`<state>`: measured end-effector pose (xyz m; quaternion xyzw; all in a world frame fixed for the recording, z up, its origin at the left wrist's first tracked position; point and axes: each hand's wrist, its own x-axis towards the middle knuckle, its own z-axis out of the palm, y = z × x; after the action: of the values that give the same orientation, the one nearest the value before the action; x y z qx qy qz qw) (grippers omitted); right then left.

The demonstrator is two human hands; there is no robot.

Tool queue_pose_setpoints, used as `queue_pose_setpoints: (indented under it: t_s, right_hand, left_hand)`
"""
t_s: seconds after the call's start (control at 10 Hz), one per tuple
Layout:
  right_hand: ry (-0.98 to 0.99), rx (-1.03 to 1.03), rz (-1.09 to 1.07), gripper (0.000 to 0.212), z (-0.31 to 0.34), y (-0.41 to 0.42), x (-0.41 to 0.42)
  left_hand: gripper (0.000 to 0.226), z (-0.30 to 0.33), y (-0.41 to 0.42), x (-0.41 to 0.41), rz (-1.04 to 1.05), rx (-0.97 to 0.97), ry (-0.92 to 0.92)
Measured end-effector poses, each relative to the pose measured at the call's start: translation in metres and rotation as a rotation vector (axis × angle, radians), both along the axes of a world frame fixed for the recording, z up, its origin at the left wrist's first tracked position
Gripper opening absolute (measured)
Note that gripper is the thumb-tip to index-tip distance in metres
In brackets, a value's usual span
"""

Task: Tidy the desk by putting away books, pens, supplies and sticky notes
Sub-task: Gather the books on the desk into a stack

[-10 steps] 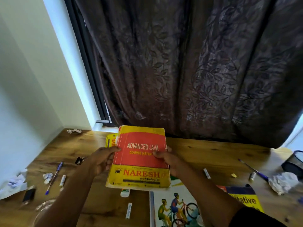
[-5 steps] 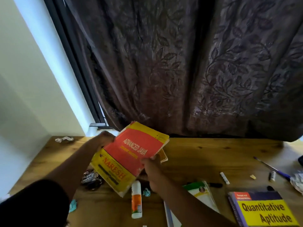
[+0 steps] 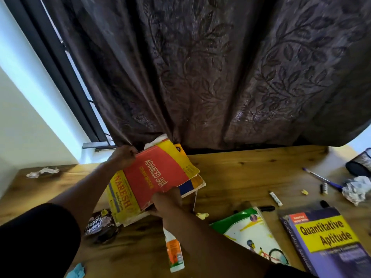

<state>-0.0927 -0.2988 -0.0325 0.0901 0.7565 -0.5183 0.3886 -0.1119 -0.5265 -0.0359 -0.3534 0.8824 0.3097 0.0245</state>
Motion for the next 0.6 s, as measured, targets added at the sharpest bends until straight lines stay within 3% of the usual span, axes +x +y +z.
queue_pose_setpoints:
  t_s: [0.1, 0.3, 0.4, 0.6]
  right_hand:
    - [0.044, 0.079, 0.013, 0.039, 0.005, -0.001, -0.003]
    - [-0.04, 0.149, -0.024, 0.052, 0.006, -0.006, -0.007]
    - [-0.081, 0.145, -0.024, 0.062, 0.01, -0.006, -0.008]
    - [-0.144, 0.142, -0.074, 0.071, 0.013, -0.012, -0.008]
  left_hand:
    - [0.009, -0.002, -0.003, -0.002, -0.099, -0.058, -0.044]
    - [0.062, -0.005, -0.014, -0.019, -0.193, 0.034, -0.13]
    - [0.046, 0.003, 0.002, -0.028, -0.201, 0.057, -0.104]
    - [0.044, 0.005, 0.003, -0.032, -0.107, 0.049, -0.047]
